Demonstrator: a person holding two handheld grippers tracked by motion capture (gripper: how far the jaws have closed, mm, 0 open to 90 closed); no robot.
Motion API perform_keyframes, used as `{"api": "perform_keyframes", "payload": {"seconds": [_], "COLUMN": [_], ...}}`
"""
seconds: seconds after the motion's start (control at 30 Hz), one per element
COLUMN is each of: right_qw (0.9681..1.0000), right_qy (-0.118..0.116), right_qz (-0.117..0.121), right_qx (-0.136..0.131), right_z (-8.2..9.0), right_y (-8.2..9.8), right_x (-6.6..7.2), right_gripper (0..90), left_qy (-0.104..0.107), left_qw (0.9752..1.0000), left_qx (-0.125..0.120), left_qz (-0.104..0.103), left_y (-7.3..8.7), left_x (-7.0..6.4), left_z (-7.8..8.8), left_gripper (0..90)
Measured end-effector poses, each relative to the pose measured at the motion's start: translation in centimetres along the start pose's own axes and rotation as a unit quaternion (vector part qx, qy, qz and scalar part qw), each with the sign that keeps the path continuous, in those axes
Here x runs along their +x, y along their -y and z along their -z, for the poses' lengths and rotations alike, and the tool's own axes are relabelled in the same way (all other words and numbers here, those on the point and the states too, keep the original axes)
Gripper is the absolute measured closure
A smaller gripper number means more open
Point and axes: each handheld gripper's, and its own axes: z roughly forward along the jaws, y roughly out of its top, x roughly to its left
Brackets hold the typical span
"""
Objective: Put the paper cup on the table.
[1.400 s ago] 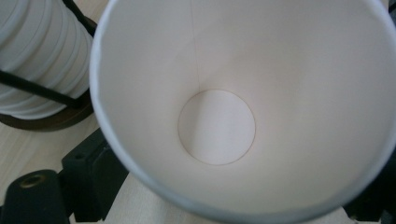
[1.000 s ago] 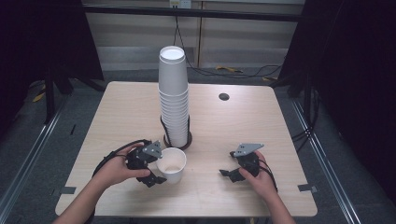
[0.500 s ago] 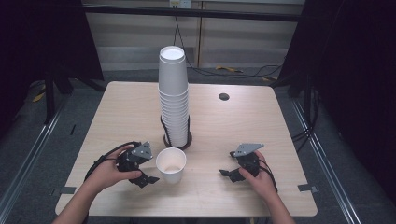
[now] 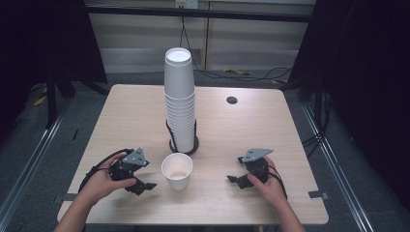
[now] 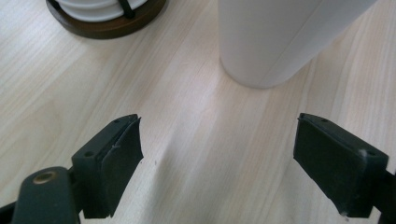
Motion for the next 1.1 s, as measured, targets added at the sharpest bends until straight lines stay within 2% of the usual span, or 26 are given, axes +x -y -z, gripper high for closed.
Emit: {"api": "perform_keyframes", "payload": {"seconds": [0.17, 0.27, 0.37, 0.67, 0.77, 1.1], "right_qw": [1.0, 1.0, 1.0, 1.0, 1.0, 1.0], "right_qy": [0.0, -0.001, 0.0, -0.001, -0.002, -0.002], "right_qz": [0.0, 0.0, 0.0, 0.001, 0.001, 0.002], "right_qx": [0.0, 0.0, 0.0, 0.0, 0.0, 0.0], "right_z": [0.0, 0.0, 0.0, 0.0, 0.0, 0.0], "right_y": [0.0, 0.0, 0.0, 0.0, 0.0, 0.0], "right_x": [0.0, 0.0, 0.0, 0.0, 0.0, 0.0], "right_gripper": [14.2, 14.2, 14.2, 14.2, 14.2, 14.2], "left_qy": [-0.001, -0.002, -0.005, -0.019, -0.021, -0.039], "left_qw": [0.9999, 0.9999, 0.9996, 0.9991, 0.9985, 0.998], "left_qx": [-0.004, -0.002, -0.011, -0.013, -0.021, -0.026], "left_qz": [0.015, 0.013, 0.026, 0.036, 0.045, 0.042], "left_y": [1.1, 1.7, 2.4, 4.2, 4.8, 6.2], "left_x": [0.1, 0.3, 0.3, 0.6, 0.7, 0.8], "left_z": [-0.2, -0.2, -0.3, -0.1, -0.1, 0.3], "left_gripper": [15.1, 15.1, 15.1, 15.1, 15.2, 15.1]}}
